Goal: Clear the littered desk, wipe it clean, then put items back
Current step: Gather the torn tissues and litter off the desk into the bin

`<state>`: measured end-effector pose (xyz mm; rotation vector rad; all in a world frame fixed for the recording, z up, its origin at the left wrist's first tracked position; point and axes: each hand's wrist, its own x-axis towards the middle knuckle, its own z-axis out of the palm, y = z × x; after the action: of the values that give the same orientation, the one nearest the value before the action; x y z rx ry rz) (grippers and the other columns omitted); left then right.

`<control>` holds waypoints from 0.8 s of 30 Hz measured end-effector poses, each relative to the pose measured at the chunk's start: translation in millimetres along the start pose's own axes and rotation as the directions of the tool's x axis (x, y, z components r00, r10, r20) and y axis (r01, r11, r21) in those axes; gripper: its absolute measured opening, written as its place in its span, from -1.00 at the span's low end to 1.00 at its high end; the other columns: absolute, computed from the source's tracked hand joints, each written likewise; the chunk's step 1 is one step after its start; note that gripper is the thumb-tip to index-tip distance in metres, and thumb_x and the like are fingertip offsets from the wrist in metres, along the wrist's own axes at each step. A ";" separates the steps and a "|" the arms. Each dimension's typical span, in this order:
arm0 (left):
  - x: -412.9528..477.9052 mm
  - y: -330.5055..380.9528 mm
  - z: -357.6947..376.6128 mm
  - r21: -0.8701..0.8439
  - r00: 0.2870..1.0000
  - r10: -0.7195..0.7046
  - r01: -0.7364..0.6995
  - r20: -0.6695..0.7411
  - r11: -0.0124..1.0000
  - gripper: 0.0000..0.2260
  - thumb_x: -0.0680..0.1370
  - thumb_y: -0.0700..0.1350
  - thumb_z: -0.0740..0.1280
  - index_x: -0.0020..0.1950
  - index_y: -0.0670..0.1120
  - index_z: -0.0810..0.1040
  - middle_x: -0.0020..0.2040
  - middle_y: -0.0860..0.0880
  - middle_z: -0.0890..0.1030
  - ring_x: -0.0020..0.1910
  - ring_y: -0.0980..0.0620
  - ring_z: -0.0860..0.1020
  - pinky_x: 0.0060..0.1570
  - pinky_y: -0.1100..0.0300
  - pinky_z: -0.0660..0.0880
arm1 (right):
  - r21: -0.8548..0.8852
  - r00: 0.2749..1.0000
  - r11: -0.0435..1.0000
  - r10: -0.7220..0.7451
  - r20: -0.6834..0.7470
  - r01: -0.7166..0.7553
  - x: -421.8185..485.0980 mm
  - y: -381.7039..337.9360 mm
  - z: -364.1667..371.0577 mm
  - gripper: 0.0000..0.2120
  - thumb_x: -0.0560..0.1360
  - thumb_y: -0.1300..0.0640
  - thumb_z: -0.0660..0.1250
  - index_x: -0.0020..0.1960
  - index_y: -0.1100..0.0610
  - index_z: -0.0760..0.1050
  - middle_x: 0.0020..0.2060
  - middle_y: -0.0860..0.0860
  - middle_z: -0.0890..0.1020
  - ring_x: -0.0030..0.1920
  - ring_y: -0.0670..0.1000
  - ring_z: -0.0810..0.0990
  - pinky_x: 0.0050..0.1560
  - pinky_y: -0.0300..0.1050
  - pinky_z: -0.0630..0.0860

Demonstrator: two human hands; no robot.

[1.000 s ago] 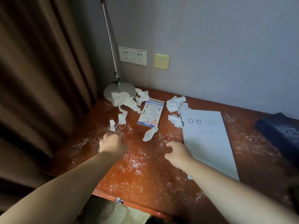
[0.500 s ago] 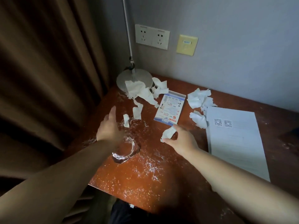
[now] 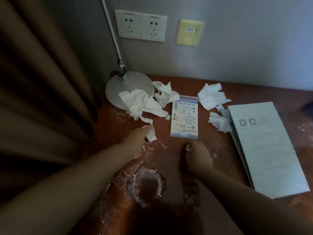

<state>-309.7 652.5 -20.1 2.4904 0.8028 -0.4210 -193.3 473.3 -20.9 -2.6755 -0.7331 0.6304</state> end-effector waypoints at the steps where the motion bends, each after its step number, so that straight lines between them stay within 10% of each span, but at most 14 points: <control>1: 4.6 -0.3 -0.9 0.001 0.999 0.031 -0.031 0.004 1.000 -0.44 0.50 -0.24 0.33 0.46 -0.02 0.26 0.25 -0.11 0.45 0.22 -0.11 0.45 0.16 0.11 0.43 | 0.008 1.000 1.000 -0.004 -0.011 0.004 -3.4 -0.9 3.6 -0.78 0.53 0.28 0.15 0.06 0.13 0.52 0.11 0.07 0.54 0.05 0.09 0.52 0.05 -0.09 0.48; 5: 17.0 2.8 -1.9 0.037 0.996 0.091 -0.092 0.009 0.995 -0.74 0.52 -0.18 0.31 0.21 -0.11 0.56 0.18 -0.08 0.51 0.18 -0.09 0.49 0.16 0.11 0.44 | 0.030 0.999 0.999 0.024 -0.030 -0.023 -15.2 -3.4 5.2 -0.77 0.55 0.25 0.16 0.15 0.14 0.50 0.11 0.08 0.52 0.08 0.09 0.48 -0.04 -0.17 0.36; 16: 2.7 47.1 -13.7 0.059 0.896 0.308 -0.306 -0.318 0.950 -0.85 0.51 -0.13 0.29 -0.01 -0.17 0.58 0.01 -0.06 0.48 0.02 -0.01 0.45 -0.17 0.21 0.31 | 0.076 0.979 0.997 0.026 -0.202 -0.011 -1.4 11.1 -26.0 -0.70 0.51 0.23 0.26 0.24 0.23 0.48 0.19 0.10 0.45 0.11 0.06 0.47 0.00 -0.26 0.31; 20: 11.5 46.1 -44.7 0.036 0.848 0.133 -0.134 -0.514 0.990 -0.88 0.48 -0.11 0.37 -0.03 -0.08 0.65 0.21 -0.04 0.47 0.25 -0.04 0.32 0.15 0.10 0.30 | -0.012 0.968 1.000 0.010 -0.251 -0.014 23.4 24.1 -43.8 -0.79 0.51 0.17 0.29 0.07 0.24 0.59 0.22 0.09 0.48 0.13 0.06 0.50 0.02 -0.19 0.41; 24: 37.1 25.6 -56.1 -0.031 0.929 -0.146 0.144 -0.340 0.989 -0.88 0.48 -0.03 0.40 -0.04 -0.04 0.65 0.51 -0.03 0.18 0.50 -0.09 -0.02 0.40 -0.07 0.10 | -0.109 0.980 0.993 0.020 -0.199 -0.043 58.2 41.8 -60.5 -0.78 0.50 0.05 0.29 0.09 0.03 0.63 0.49 0.04 0.21 0.44 0.08 0.21 0.33 -0.06 0.31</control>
<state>-257.4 681.5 20.0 2.5427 1.1258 -0.0294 -101.9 460.3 -4.4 -2.8058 -0.6916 0.3318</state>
